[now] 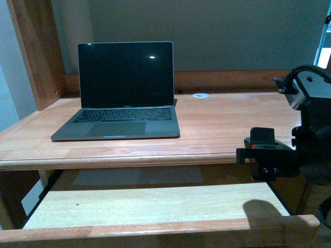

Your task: Place mouse

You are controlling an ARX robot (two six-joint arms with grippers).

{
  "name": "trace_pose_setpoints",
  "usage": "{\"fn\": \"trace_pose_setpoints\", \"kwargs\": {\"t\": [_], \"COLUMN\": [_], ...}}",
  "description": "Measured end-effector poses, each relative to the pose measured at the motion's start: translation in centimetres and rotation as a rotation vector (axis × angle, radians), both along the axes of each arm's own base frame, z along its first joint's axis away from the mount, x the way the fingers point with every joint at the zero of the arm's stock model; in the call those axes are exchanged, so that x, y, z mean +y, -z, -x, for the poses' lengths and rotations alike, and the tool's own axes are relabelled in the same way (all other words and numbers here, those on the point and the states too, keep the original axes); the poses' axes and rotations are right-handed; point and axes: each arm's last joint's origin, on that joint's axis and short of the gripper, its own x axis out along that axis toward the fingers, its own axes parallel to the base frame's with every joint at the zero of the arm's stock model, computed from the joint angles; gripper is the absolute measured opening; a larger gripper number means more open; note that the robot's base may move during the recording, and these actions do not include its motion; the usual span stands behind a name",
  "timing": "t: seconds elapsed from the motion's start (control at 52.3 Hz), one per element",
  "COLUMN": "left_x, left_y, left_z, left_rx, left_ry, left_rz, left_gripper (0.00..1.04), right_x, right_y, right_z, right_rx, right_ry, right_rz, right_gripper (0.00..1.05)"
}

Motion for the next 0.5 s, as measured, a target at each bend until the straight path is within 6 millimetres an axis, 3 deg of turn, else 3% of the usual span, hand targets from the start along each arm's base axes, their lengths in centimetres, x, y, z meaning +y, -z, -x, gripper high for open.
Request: {"fn": "trace_pose_setpoints", "kwargs": {"t": [0.402,0.497], "left_x": [0.0,0.0], "left_y": [0.0,0.0], "left_z": [0.0,0.0], "left_rx": [0.000,0.000], "left_ry": [0.000,0.000], "left_rz": [0.000,0.000], "left_gripper": [0.98,0.98], "right_x": [1.3,1.5], "right_y": [0.4,0.8], "right_z": [-7.3,-8.2], "right_rx": [0.015,0.021], "right_ry": [0.079,0.095], "right_rz": [0.053,0.059], "right_gripper": [0.63,0.63]}}
